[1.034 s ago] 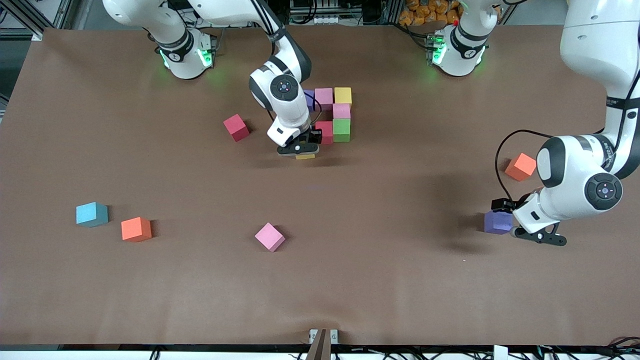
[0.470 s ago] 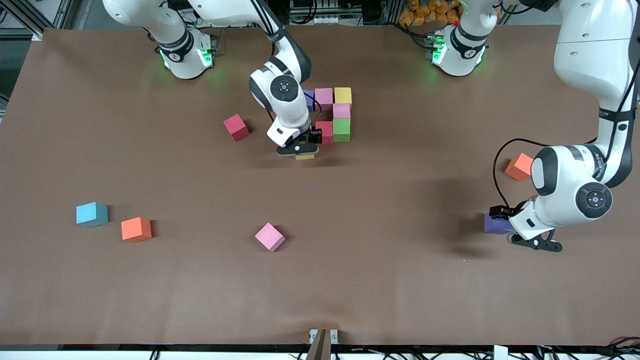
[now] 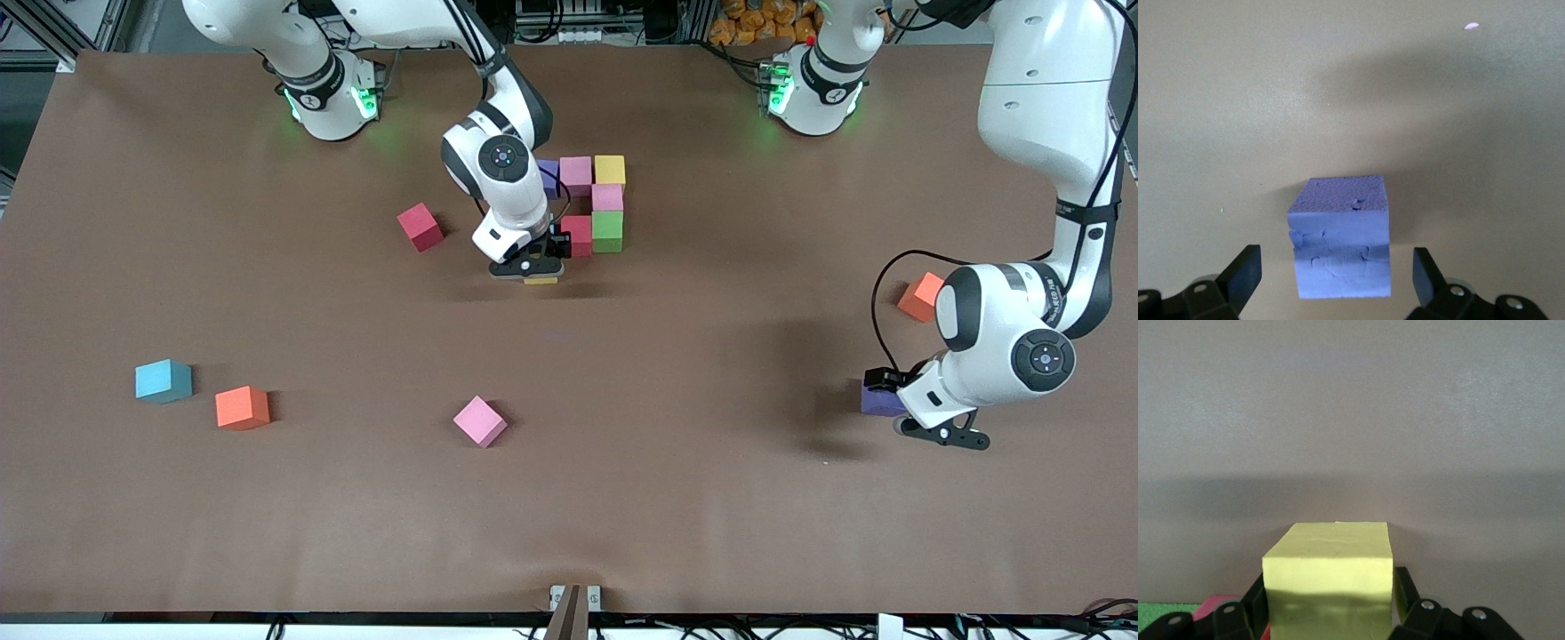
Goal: Form number 2 with 11 blocks
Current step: 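Lower yellow below cyan with the right gripper while the left gripper grasps purple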
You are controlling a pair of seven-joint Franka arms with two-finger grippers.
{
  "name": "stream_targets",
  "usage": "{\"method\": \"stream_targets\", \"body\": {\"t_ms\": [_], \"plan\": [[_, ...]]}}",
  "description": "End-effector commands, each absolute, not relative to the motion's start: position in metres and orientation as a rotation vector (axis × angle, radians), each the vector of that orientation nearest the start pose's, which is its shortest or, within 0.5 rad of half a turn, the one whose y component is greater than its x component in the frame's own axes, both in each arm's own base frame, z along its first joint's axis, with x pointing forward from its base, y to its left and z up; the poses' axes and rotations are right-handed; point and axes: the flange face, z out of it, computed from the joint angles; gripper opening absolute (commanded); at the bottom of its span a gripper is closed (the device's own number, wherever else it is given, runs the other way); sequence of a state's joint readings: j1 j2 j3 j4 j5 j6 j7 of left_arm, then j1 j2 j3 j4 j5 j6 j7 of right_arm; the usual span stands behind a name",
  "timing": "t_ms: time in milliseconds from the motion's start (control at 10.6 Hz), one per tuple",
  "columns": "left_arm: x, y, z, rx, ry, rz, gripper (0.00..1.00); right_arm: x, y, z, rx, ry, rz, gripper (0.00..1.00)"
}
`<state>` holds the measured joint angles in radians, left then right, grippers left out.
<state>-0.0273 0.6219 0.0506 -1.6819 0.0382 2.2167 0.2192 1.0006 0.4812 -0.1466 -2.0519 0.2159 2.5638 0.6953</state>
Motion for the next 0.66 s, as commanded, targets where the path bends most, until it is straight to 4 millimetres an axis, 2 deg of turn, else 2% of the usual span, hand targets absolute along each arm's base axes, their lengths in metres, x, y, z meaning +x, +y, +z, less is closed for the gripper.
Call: {"method": "stream_targets", "body": {"t_ms": [0, 376, 470, 564], "plan": [[0.675, 0.013, 0.223, -3.062, 0.361, 0.131, 1.00, 0.397, 0.450, 0.211, -3.064, 0.042, 0.008, 0.87], [0.675, 0.013, 0.220, -3.060, 0.371, 0.122, 1.00, 0.398, 0.451, 0.216, -3.055, 0.042, -0.004, 0.91], [0.675, 0.013, 0.219, -3.059, 0.373, 0.124, 0.97, 0.400, 0.449, 0.222, -3.049, 0.051, -0.007, 0.91], [0.675, 0.013, 0.219, -3.059, 0.373, 0.124, 0.89, 0.404, 0.446, 0.230, -3.041, 0.058, -0.013, 0.92]]}}
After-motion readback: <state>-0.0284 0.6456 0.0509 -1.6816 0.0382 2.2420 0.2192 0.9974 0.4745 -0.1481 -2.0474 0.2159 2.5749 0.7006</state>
